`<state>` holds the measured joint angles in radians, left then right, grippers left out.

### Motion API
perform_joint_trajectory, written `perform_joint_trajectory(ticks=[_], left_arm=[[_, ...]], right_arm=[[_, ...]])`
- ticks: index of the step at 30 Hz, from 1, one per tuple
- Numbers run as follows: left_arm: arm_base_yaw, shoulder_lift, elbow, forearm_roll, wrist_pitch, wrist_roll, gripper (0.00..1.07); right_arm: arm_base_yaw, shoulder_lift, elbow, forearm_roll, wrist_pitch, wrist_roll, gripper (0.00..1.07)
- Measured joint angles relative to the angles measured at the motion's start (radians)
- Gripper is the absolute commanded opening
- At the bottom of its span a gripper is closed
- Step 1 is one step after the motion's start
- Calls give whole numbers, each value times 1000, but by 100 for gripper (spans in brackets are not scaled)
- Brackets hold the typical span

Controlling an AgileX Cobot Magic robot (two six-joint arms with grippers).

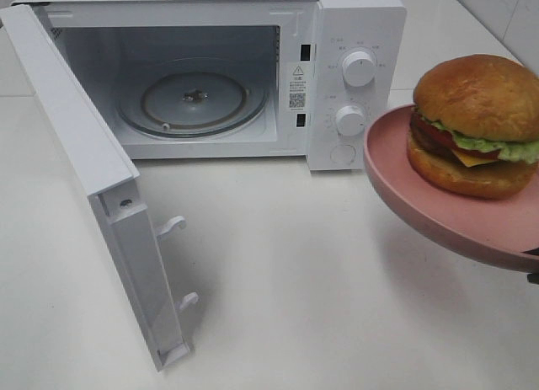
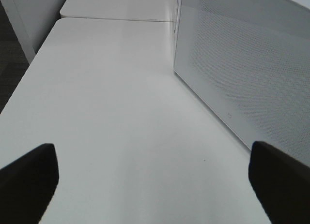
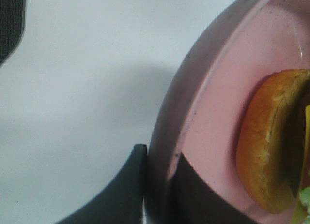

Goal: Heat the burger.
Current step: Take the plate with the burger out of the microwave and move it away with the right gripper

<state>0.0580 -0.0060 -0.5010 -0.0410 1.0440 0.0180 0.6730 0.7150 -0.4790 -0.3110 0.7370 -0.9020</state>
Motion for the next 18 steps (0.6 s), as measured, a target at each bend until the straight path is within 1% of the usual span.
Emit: perform_joint_trajectory(ticks=[3,5,12,18], left_arm=[[0,0,0,0,0,0,100],[0,0,0,0,0,0,100],[0,0,0,0,0,0,100],[0,0,0,0,0,0,100]], right_arm=[[0,-1,0,-15,16,25,0],[0,-2,0,-64,63,123,0],[0,-2,0,-141,78,283,0],[0,-2,0,-166,77,387,0]])
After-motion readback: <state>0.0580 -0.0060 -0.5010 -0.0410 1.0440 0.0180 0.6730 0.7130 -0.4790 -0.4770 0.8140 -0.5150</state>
